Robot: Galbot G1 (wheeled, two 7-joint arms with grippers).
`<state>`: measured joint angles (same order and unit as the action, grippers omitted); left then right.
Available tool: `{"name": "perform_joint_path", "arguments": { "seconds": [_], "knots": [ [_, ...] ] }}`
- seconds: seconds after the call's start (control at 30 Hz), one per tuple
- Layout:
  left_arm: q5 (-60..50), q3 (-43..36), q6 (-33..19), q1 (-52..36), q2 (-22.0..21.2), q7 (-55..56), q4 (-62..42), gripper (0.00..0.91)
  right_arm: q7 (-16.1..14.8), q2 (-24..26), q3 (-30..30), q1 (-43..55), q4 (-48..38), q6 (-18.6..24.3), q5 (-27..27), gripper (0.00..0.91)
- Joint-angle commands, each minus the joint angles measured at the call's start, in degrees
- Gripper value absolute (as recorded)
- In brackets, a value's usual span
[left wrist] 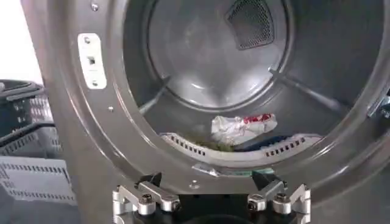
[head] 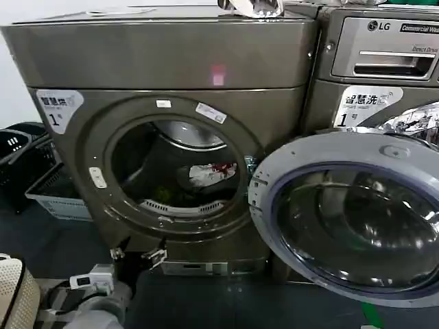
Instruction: Grasp the clothes from the dryer.
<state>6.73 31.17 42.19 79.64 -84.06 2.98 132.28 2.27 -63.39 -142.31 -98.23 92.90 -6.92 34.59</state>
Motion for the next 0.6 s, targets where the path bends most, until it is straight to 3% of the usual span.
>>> {"name": "perform_joint_path", "arguments": {
  "seconds": [0.03, 0.6],
  "knots": [
    [0.15, -0.22, 2.81, -0.11, -0.02, -0.03, -0.06, 0.907, 0.03, -0.03, 0.05, -0.06, 0.13, -0.02, 0.02, 0.907],
    [-0.90, -0.33, 2.81, -0.52, -0.03, -0.49, -1.04, 0.907, -0.01, -0.42, -0.55, -0.30, -0.07, 0.01, 0.00, 0.907]
  ]
}}
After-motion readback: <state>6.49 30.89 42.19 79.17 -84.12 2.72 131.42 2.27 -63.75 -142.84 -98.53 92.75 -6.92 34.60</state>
